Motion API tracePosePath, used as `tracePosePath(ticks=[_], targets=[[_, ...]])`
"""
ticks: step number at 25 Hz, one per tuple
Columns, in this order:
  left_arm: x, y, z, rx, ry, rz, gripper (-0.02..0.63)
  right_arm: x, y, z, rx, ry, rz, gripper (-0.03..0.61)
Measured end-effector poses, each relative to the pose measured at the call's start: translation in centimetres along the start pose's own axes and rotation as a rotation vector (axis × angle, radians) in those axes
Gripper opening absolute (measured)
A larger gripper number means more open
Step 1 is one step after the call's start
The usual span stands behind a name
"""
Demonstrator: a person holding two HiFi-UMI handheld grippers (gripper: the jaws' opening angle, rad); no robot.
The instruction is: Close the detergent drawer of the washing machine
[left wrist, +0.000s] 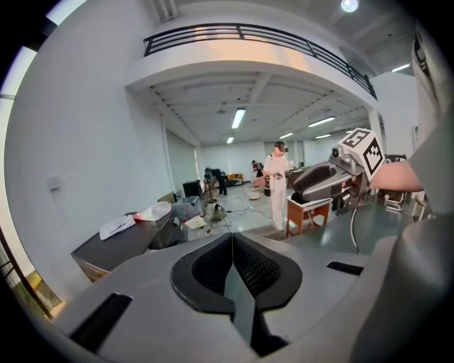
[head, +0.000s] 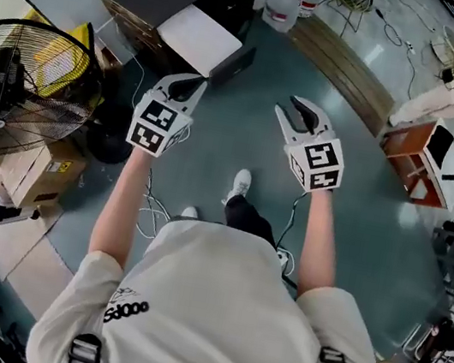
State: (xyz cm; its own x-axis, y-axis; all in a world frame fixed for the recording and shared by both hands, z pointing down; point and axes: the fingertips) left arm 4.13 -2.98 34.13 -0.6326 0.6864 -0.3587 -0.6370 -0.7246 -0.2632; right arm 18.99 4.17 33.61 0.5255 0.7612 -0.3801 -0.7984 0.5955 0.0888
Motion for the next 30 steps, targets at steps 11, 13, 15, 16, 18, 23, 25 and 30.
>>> tracePosePath(ticks=[11,13,15,16,18,23,25,30], targets=[[-9.5,0.5,-1.5,0.041,0.084,-0.095,0.020,-7.3,-10.2,3.7,0.005,0.015,-0.185,0.215],[-10.5,0.9,-0.5,0.048,0.105,-0.087,0.020,-9.3,-10.6,4.4,-0.004,0.021,-0.208,0.218],[-11.4,1.4,0.8,0.061,0.128,-0.074,0.021,-11.3,-10.8,5.3,-0.018,0.041,-0.227,0.221],[-11.9,1.6,1.5,0.071,0.140,-0.064,0.021,-12.5,-10.8,5.8,-0.025,0.053,-0.237,0.221],[-12.9,2.2,3.1,0.084,0.165,-0.040,0.021,-14.8,-11.0,6.7,-0.041,0.071,-0.252,0.227],[-14.9,2.6,7.2,0.062,0.251,0.014,0.080,-19.5,-11.0,8.8,-0.089,0.105,-0.268,0.232],[-15.7,2.6,9.0,0.056,0.279,0.026,0.080,-21.3,-11.0,10.2,-0.102,0.127,-0.274,0.232],[-17.7,2.7,12.5,0.087,0.323,0.040,0.080,-24.9,-11.6,13.4,-0.143,0.174,-0.278,0.233]])
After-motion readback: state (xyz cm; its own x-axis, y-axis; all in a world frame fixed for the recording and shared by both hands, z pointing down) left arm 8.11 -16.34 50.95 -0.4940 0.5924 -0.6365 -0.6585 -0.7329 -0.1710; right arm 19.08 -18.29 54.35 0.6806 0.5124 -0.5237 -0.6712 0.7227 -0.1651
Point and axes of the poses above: the fingertips, and each gripper's own axes: x backward along the fingers, y to its left, z out of its underside, and after that the axes turned 14 degrees about -z, right-handed
